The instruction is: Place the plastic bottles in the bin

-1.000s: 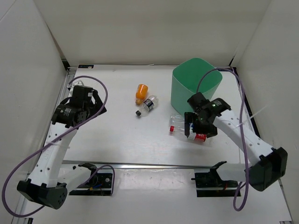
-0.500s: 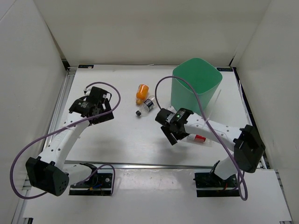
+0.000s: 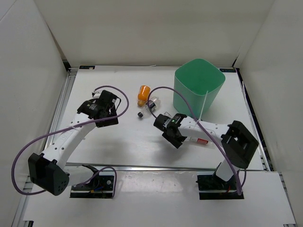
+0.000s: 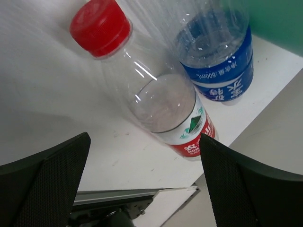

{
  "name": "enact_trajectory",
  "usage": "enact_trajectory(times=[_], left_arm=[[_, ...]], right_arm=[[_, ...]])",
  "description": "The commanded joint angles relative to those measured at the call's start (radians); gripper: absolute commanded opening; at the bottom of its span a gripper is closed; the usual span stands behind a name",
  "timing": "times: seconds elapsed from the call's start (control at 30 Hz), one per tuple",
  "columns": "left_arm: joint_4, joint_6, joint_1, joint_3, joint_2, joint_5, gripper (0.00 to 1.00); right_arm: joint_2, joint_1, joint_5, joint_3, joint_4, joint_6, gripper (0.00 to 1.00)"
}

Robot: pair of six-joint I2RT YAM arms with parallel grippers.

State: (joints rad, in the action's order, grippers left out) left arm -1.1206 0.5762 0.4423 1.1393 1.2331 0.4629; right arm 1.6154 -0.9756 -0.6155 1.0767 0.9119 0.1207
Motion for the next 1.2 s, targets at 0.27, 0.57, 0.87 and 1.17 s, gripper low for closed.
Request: enact_trajectory(times=[0.27, 0.57, 0.87, 1.17], left_arm=[[-0.024, 0.011, 0.044, -0.015, -0.006, 0.042, 1.0], [-0.015, 0.02, 0.053, -0.059, -0.017, 0.014, 1.0], [-0.005, 0.03, 0.053, -0.079, -0.018, 0.003, 1.0], [0.013, 0.03, 0.093, -0.098, -0.06, 0.014, 1.0]], right_arm=[[0.149, -0.009, -0.119, 0.017, -0.074, -0.064, 1.0], [0.236, 0.0, -0.17, 0.052, -0.071, -0.001, 1.0], [0.314, 0.011, -0.066, 0.063, -0.01, 0.069, 1.0], [0.379, 0.002, 0.097, 0.088, 0.035, 0.117, 0.94]])
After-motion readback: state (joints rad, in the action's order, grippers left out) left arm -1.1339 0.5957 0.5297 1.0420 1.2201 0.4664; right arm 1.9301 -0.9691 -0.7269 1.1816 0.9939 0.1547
